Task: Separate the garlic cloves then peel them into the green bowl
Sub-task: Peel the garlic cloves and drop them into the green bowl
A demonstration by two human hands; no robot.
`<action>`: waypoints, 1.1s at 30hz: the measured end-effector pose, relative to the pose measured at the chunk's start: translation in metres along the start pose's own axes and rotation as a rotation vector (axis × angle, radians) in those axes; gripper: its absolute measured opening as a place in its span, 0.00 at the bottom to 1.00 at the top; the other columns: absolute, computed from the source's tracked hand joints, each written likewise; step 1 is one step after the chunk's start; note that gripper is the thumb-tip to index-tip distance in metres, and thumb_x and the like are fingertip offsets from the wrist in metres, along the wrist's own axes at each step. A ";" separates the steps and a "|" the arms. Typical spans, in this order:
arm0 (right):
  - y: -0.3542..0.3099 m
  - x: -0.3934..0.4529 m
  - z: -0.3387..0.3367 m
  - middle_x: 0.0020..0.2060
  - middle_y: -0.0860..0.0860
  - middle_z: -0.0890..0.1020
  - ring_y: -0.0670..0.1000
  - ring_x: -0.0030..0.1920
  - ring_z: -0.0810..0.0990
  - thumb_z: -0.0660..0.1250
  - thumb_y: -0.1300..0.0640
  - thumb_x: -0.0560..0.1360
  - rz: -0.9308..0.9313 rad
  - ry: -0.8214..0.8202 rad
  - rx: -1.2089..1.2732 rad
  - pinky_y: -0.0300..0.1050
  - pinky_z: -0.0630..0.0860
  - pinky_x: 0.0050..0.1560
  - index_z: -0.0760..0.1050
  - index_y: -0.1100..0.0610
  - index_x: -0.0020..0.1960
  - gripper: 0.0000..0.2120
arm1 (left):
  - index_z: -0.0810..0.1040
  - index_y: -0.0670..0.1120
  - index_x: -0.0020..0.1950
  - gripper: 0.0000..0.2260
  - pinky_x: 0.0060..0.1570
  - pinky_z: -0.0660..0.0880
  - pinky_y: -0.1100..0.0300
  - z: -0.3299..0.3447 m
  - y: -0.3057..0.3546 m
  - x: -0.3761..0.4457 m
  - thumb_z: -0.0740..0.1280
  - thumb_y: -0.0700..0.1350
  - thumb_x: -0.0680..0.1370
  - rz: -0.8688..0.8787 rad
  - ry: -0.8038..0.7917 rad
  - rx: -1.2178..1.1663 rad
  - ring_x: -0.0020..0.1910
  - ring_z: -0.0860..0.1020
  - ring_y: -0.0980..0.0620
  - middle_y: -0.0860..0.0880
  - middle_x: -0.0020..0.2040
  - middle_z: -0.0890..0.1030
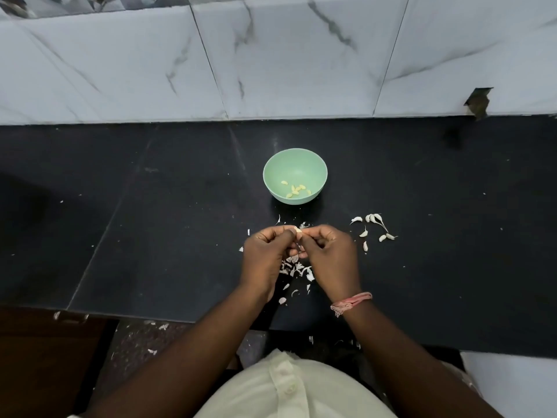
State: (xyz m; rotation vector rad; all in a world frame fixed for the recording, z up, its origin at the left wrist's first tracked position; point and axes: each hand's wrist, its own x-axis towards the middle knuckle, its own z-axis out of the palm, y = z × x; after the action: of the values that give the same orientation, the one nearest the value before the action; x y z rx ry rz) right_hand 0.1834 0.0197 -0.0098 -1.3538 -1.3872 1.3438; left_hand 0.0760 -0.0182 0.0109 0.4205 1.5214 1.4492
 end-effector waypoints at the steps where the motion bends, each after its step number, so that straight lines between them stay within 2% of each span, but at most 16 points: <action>1: 0.000 -0.002 0.005 0.35 0.51 0.87 0.50 0.35 0.86 0.71 0.66 0.76 -0.006 0.017 0.000 0.48 0.84 0.41 0.84 0.57 0.45 0.06 | 0.84 0.34 0.46 0.05 0.32 0.77 0.63 -0.004 0.002 0.002 0.68 0.31 0.76 0.000 -0.002 0.009 0.30 0.77 0.53 0.42 0.35 0.81; 8: 0.001 -0.008 0.025 0.34 0.49 0.86 0.51 0.36 0.87 0.72 0.62 0.75 -0.019 0.104 -0.010 0.55 0.84 0.44 0.83 0.52 0.42 0.06 | 0.83 0.34 0.45 0.04 0.31 0.77 0.62 -0.009 0.008 0.011 0.68 0.31 0.76 -0.022 -0.019 -0.001 0.29 0.74 0.53 0.41 0.34 0.78; 11: -0.003 -0.010 0.023 0.33 0.49 0.86 0.50 0.34 0.86 0.72 0.64 0.76 -0.003 0.109 -0.019 0.49 0.83 0.41 0.83 0.55 0.41 0.07 | 0.83 0.33 0.44 0.04 0.31 0.76 0.59 -0.009 0.007 0.012 0.68 0.31 0.76 -0.018 -0.028 0.006 0.30 0.74 0.51 0.40 0.33 0.78; 13: -0.004 -0.009 0.019 0.32 0.48 0.86 0.48 0.34 0.86 0.72 0.63 0.76 -0.015 0.105 -0.052 0.48 0.83 0.40 0.83 0.55 0.41 0.07 | 0.83 0.33 0.45 0.04 0.31 0.77 0.60 -0.009 0.007 0.011 0.69 0.32 0.76 0.004 -0.022 0.054 0.30 0.75 0.52 0.41 0.33 0.80; 16: -0.004 -0.008 0.015 0.33 0.46 0.86 0.47 0.36 0.86 0.72 0.61 0.75 -0.034 0.088 -0.121 0.53 0.84 0.42 0.83 0.53 0.41 0.06 | 0.85 0.37 0.46 0.04 0.34 0.77 0.61 -0.010 0.009 0.011 0.70 0.34 0.76 0.070 -0.031 0.182 0.30 0.78 0.53 0.41 0.35 0.83; 21: -0.010 -0.005 0.009 0.32 0.44 0.85 0.45 0.35 0.85 0.74 0.58 0.74 -0.060 0.062 -0.192 0.54 0.83 0.41 0.82 0.53 0.41 0.04 | 0.85 0.43 0.42 0.03 0.40 0.78 0.57 -0.009 0.011 0.009 0.72 0.38 0.74 0.151 -0.005 0.306 0.31 0.80 0.53 0.42 0.35 0.84; 26: -0.007 -0.006 0.006 0.33 0.45 0.85 0.46 0.36 0.85 0.72 0.58 0.74 -0.119 0.014 -0.256 0.55 0.83 0.41 0.84 0.53 0.43 0.03 | 0.85 0.44 0.39 0.03 0.41 0.78 0.53 -0.011 0.008 0.008 0.72 0.41 0.72 0.175 0.009 0.338 0.34 0.79 0.53 0.42 0.36 0.84; 33: -0.004 -0.009 0.005 0.33 0.48 0.84 0.50 0.36 0.85 0.70 0.55 0.73 -0.138 -0.009 -0.219 0.58 0.82 0.41 0.83 0.54 0.44 0.04 | 0.85 0.45 0.40 0.04 0.39 0.76 0.57 -0.013 0.005 0.003 0.72 0.39 0.73 0.210 0.016 0.360 0.35 0.79 0.53 0.41 0.37 0.84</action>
State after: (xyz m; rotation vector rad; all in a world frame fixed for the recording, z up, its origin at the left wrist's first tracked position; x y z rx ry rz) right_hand 0.1787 0.0106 -0.0054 -1.3643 -1.6413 1.1351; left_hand 0.0618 -0.0218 0.0123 0.8069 1.7996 1.3357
